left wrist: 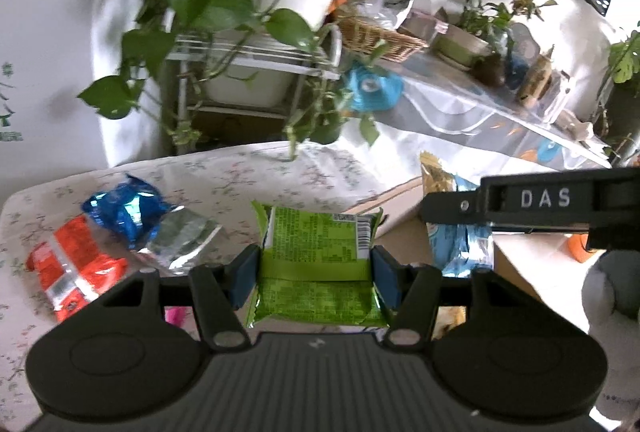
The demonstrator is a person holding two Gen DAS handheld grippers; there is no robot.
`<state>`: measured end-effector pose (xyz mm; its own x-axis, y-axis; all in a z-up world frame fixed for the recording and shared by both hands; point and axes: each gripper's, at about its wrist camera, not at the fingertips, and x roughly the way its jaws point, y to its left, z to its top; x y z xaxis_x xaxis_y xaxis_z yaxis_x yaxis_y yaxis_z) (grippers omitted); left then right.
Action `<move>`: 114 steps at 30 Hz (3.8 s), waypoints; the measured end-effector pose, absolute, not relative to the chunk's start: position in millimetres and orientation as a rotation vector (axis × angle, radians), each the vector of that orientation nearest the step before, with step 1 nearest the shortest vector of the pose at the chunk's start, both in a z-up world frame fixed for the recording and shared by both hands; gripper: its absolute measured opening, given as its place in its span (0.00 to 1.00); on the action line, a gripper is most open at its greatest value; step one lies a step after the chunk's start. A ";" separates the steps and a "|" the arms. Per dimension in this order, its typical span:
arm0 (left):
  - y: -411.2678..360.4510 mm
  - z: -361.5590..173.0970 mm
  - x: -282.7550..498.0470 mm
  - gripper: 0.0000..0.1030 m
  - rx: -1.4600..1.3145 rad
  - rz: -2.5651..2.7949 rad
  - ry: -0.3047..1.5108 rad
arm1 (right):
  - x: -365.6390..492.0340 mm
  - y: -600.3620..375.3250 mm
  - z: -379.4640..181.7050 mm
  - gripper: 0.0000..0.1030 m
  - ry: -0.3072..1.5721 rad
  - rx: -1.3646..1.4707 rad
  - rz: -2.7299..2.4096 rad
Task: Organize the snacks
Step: 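Carry the green bag with the left tool while the right tool carries the light-blue bag, then open both tools over the box, releasing the green and light-blue bags, then move the left tool to the orange bag while the right tool approaches the pink Amerio bag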
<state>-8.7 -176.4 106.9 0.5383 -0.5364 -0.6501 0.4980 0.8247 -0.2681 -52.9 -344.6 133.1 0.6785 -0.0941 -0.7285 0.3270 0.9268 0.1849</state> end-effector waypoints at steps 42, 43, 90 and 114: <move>-204.6 105.1 -9.7 0.91 -0.007 -0.592 0.789 | -60.8 -378.9 127.3 0.73 0.780 0.441 -0.354; -200.8 105.9 -8.4 0.92 -0.008 -0.585 0.789 | -59.9 -377.1 127.3 0.74 0.780 0.439 -0.349; -33.4 36.0 116.2 0.96 -0.204 -0.107 1.002 | 14.5 -245.5 78.9 0.80 0.975 0.351 0.024; 8.5 4.7 122.2 0.93 -0.158 -0.100 1.073 | 57.5 -204.2 31.5 0.80 1.038 0.329 0.115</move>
<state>122.2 8.5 4.7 0.4748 -0.1582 -0.8658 0.0043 0.9841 -0.1774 57.5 -204.2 31.5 0.5074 0.2477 -0.8254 0.0613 0.9450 0.3213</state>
